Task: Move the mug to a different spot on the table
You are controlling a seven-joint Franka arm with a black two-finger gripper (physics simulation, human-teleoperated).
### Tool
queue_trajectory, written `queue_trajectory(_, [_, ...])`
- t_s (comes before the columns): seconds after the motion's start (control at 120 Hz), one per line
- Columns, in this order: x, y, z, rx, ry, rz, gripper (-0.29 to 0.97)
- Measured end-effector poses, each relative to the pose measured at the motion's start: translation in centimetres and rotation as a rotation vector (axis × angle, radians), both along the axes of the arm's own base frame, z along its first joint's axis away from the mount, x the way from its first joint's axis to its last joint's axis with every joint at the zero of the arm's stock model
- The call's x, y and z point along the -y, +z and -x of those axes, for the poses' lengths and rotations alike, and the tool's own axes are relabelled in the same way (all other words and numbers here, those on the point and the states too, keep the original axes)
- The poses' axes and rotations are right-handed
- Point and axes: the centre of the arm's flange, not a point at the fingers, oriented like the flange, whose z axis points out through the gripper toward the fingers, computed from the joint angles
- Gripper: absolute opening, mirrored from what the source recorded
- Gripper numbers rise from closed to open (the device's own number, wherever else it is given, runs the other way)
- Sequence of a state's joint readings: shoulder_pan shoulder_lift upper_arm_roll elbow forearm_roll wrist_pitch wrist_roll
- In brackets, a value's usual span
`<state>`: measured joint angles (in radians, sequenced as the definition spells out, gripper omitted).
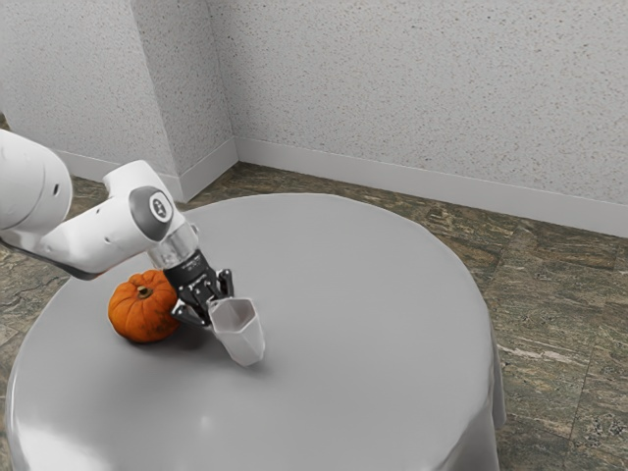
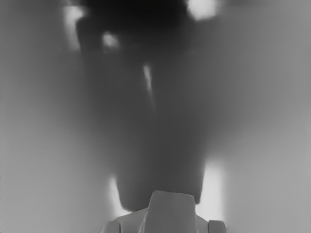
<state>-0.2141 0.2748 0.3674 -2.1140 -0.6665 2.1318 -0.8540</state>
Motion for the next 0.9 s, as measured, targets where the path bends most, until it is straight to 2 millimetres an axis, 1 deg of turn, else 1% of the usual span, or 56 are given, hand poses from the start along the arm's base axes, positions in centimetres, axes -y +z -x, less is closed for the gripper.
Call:
queue_trajectory(0.108, [-0.4, -0.1, 0.0, 0.009, -0.019, -0.011, 0.08])
queue_trajectory(0.15, [-0.4, -0.2, 0.0, 0.012, -0.026, -0.013, 0.16])
queue_trajectory(0.317, [-0.5, -0.3, -0.1, 0.031, -0.046, -0.023, 0.42])
queue_trajectory(0.408, [-0.6, -0.1, -0.2, 0.040, -0.060, -0.030, 0.51])
queue_trajectory(0.508, [-0.7, 0.4, -0.5, 0.063, -0.078, -0.050, 0.57])
queue_trajectory(0.583, [-1.4, 0.6, -0.8, 0.088, -0.080, -0.078, 0.60])
queue_trajectory(0.675, [-3.5, 1.7, -1.4, 0.121, -0.080, -0.132, 0.63])
queue_trajectory(0.708, [-4.5, 2.4, -1.7, 0.136, -0.082, -0.157, 0.64])
queue_trajectory(0.758, [-6.1, 4.7, -2.5, 0.178, -0.091, -0.202, 0.65])
queue_trajectory(0.775, [-6.7, 6.0, -2.8, 0.196, -0.098, -0.220, 0.65])
queue_trajectory(0.833, [-8.3, 11.4, -3.9, 0.256, -0.143, -0.279, 0.66])
queue_trajectory(0.9, [-8.6, 17.5, -4.2, 0.288, -0.230, -0.332, 0.66])
